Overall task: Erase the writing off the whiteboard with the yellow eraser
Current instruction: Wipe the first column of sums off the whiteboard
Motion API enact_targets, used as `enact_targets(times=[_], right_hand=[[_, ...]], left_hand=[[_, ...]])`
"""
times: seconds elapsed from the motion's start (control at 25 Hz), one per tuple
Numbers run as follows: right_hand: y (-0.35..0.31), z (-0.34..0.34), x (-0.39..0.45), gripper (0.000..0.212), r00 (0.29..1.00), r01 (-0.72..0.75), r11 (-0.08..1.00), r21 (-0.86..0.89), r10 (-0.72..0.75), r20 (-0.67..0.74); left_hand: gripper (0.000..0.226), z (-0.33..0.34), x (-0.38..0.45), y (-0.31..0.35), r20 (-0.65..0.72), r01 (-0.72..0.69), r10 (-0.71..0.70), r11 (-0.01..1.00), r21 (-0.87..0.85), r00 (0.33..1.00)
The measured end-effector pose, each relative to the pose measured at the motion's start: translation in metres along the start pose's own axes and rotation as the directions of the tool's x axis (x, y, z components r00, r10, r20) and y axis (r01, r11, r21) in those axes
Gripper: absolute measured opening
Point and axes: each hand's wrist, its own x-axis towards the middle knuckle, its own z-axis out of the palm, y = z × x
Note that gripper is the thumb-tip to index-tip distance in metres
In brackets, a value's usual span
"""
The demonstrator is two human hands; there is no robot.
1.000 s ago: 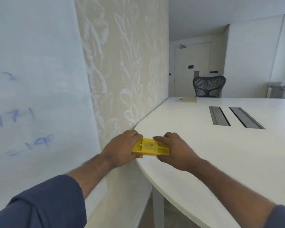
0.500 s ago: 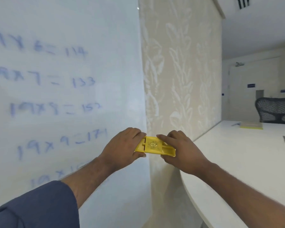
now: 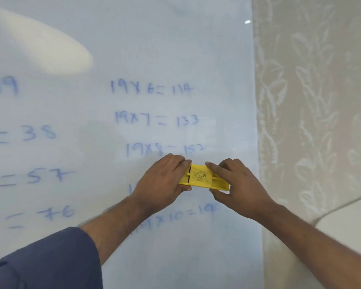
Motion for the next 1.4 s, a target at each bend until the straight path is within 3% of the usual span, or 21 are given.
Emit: enact_targets(times=[0.44,0.64,1.12,1.4], right_hand=[[-0.086,0.049,0.066,0.061,0.979,0.190,0.975,0.116,-0.179,-0.097],[-0.131,0.063,0.092,0.072,0.963,0.262,0.959,0.105,-0.252,-0.098],[-0.249,0.074,0.148,0.052,0.914,0.376,0.903,0.209,-0.324,-0.244],[-0.274,0.061,0.187,0.056,0.900,0.352,0.920,0.175,-0.280,-0.335]], left_hand=[[0.065,-0.076,-0.063,-0.074,-0.029,0.062,-0.056,0.949,0.310,0.998],[0.065,-0.108,-0.086,-0.102,-0.052,0.087,-0.073,0.919,0.385,0.996],[0.059,-0.185,-0.133,-0.167,-0.091,0.109,-0.077,0.896,0.430,0.993],[0.074,-0.242,-0.159,-0.214,-0.176,0.202,-0.141,0.895,0.398,0.974]])
